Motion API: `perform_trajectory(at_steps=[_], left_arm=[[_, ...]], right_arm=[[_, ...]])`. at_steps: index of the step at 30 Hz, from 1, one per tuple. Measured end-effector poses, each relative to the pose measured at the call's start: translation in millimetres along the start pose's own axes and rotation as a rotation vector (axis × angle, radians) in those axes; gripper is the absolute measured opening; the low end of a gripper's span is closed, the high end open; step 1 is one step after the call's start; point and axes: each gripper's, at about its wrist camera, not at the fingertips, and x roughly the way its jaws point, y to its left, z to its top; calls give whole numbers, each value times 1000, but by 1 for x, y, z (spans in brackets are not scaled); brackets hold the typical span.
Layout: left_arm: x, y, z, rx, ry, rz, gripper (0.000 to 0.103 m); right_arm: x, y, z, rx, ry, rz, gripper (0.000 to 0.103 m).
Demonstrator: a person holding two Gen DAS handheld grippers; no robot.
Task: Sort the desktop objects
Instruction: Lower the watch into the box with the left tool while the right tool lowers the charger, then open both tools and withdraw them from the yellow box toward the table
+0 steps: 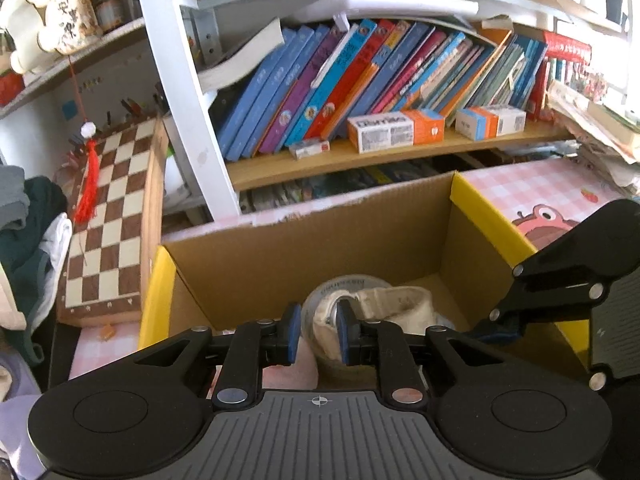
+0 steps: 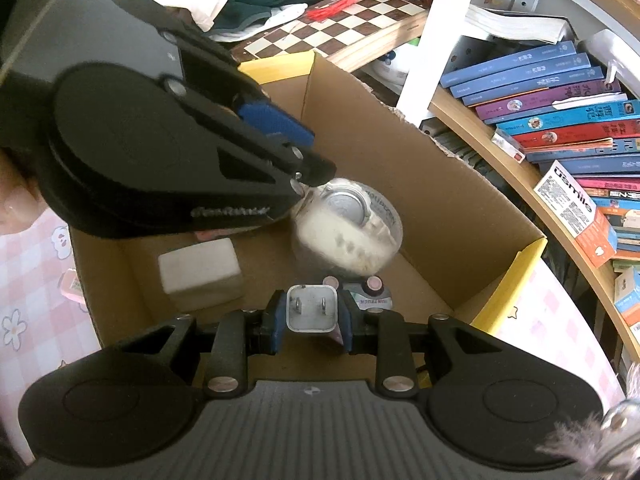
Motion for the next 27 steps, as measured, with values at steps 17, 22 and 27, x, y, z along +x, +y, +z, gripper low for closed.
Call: perform_trajectory(at_steps=[17, 22, 27], left_arm=[[-58, 6, -3, -25, -133, 7, 38], [-90, 11, -12, -40, -190, 19, 48], [-119, 21, -24, -81, -231, 43, 55]], right_arm=[[-41, -1, -1, 122, -107, -59, 63], [-61, 5, -4, 159, -164, -86, 69], [-82, 14, -8, 194, -220, -110, 72]])
